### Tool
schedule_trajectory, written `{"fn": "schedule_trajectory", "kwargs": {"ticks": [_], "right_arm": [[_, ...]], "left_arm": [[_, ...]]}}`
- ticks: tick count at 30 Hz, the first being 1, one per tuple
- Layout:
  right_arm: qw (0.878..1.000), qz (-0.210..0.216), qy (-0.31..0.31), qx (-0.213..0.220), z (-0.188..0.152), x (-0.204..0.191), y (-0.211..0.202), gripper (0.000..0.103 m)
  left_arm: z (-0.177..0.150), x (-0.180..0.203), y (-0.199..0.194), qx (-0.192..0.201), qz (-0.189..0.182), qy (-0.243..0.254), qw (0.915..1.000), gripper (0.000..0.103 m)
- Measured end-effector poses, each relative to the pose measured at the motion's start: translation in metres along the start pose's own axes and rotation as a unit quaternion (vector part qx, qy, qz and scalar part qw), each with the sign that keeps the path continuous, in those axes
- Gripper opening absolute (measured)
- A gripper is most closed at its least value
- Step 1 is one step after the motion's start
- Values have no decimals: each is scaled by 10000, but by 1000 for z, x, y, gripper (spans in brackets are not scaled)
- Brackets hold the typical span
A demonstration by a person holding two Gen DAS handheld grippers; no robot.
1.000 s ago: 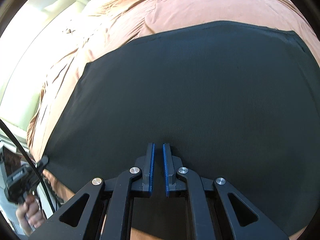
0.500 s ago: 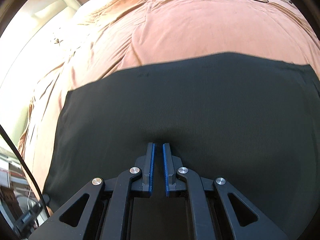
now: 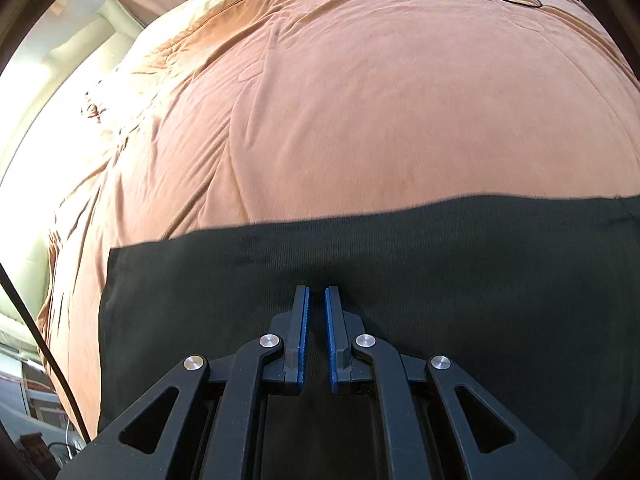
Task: Fold small clothes
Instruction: 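Lift the held edge with both grippers and fold it over the shirt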
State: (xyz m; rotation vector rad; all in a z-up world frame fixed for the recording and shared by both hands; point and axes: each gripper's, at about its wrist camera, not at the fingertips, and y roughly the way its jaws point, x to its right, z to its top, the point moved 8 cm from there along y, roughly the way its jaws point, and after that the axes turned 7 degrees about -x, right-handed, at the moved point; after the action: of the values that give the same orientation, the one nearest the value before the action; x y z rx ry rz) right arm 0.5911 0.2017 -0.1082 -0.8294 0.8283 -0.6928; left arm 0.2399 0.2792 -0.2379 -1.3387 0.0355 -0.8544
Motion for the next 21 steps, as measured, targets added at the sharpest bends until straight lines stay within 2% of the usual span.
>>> {"fn": "schedule_trajectory", "kwargs": {"ticks": [6, 11, 21], "right_arm": [[9999, 78, 25, 94, 10, 3, -3, 4], [9991, 401, 105, 99, 1, 7, -29, 4], [9981, 588, -152, -86, -60, -8, -58, 4]], "left_arm": [[0, 0, 1, -43, -53, -6, 10000, 6], [3, 2, -6, -39, -313, -61, 9995, 6], [12, 33, -28, 95, -693, 163, 9974, 6]]}}
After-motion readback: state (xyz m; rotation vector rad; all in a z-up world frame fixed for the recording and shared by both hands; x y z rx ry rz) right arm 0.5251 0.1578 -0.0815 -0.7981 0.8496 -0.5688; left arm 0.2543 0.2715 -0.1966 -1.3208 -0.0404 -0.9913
